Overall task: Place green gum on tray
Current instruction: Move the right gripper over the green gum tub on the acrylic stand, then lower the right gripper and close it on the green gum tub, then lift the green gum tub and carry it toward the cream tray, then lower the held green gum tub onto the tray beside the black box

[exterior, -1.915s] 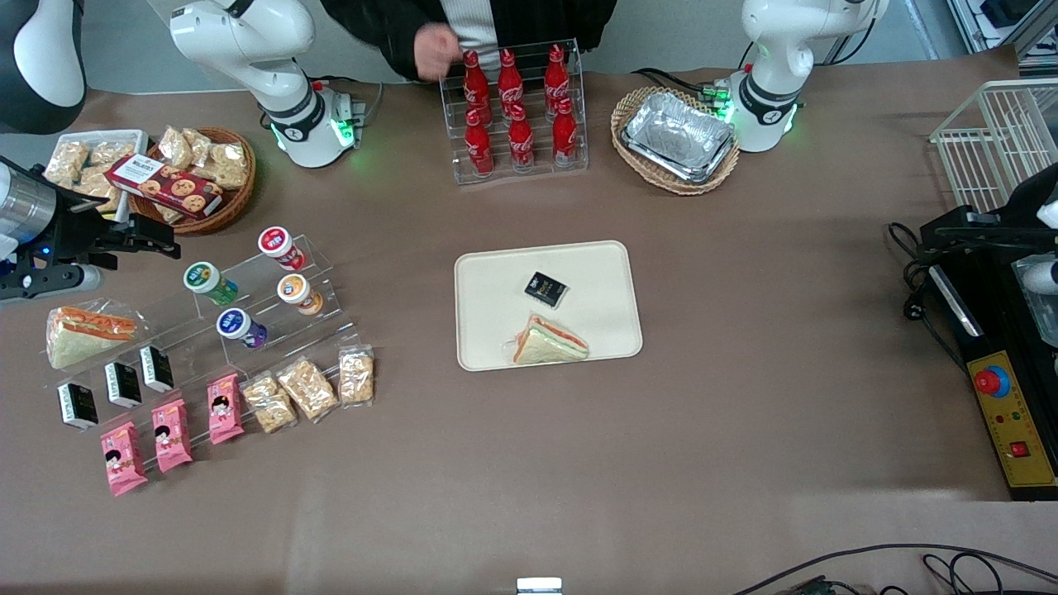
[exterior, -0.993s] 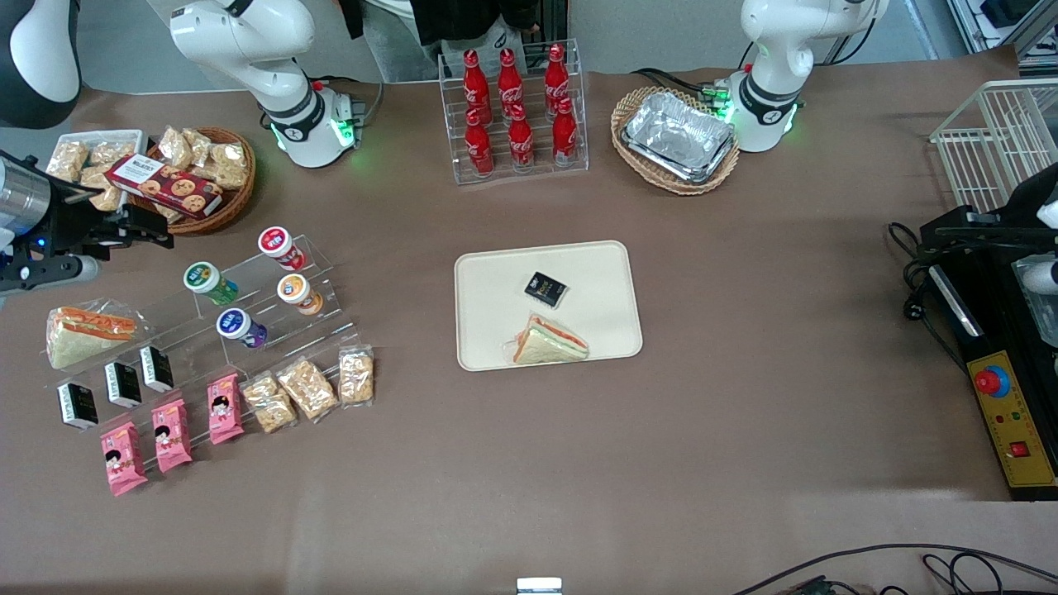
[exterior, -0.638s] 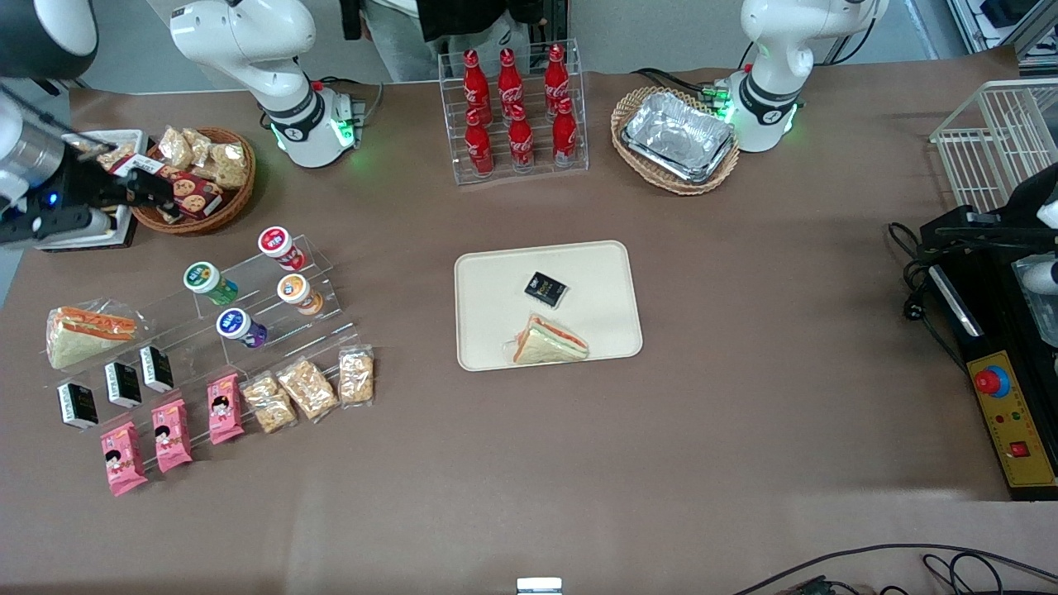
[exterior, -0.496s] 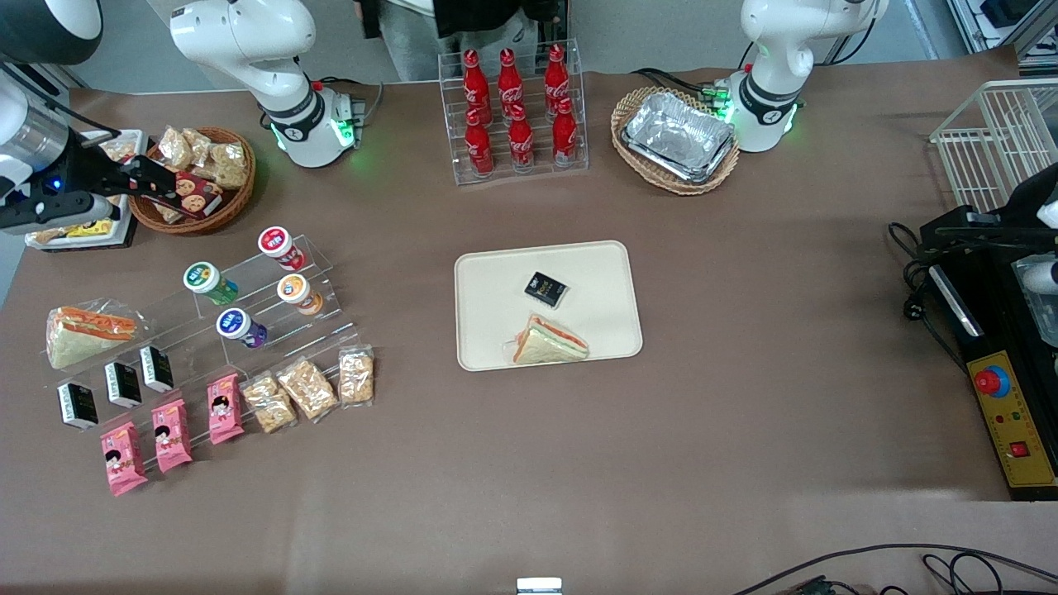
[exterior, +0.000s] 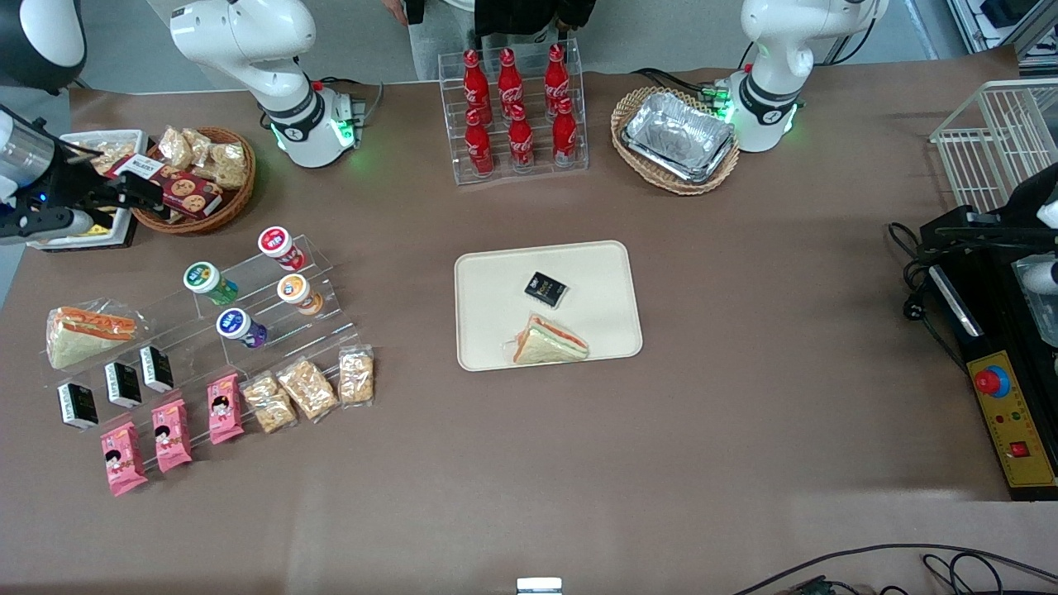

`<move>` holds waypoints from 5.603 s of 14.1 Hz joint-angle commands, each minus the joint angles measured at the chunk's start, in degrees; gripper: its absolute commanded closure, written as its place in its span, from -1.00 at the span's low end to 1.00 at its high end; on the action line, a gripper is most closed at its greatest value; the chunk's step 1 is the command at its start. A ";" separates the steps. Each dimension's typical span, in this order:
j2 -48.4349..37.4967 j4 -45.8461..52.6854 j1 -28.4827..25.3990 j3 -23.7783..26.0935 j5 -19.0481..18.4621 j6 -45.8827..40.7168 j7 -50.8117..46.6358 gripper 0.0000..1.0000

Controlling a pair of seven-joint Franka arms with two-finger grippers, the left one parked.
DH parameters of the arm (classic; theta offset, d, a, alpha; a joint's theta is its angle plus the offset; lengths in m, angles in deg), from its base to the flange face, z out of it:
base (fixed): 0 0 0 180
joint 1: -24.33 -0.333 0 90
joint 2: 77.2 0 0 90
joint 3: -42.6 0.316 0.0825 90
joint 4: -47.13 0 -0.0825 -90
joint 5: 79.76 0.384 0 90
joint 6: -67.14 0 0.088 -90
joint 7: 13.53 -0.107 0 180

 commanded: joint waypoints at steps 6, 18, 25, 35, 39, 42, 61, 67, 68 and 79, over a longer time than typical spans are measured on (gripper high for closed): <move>5.17 -6.27 -0.28 -0.05 -0.08 12.43 0.46 -1.00; 11.16 -11.81 -0.63 0.04 0.10 23.50 -0.42 -1.00; 11.95 -14.44 -0.72 0.04 0.19 27.90 -0.33 -0.43; 10.82 -13.84 -0.72 0.13 0.19 26.68 0.28 0.75; 7.21 -5.70 -0.72 0.04 0.19 13.02 0.28 0.75; 7.12 5.64 -0.72 0.48 0.54 -1.75 -0.33 0.75; 8.68 3.93 -1.68 39.57 10.30 6.95 -51.02 0.73; 23.61 0.76 -5.55 45.65 2.93 27.18 -64.21 0.73; 26.69 0.76 -6.25 45.66 1.09 29.90 -66.75 0.73; 45.35 1.11 -9.07 45.66 -14.93 47.15 -82.95 0.73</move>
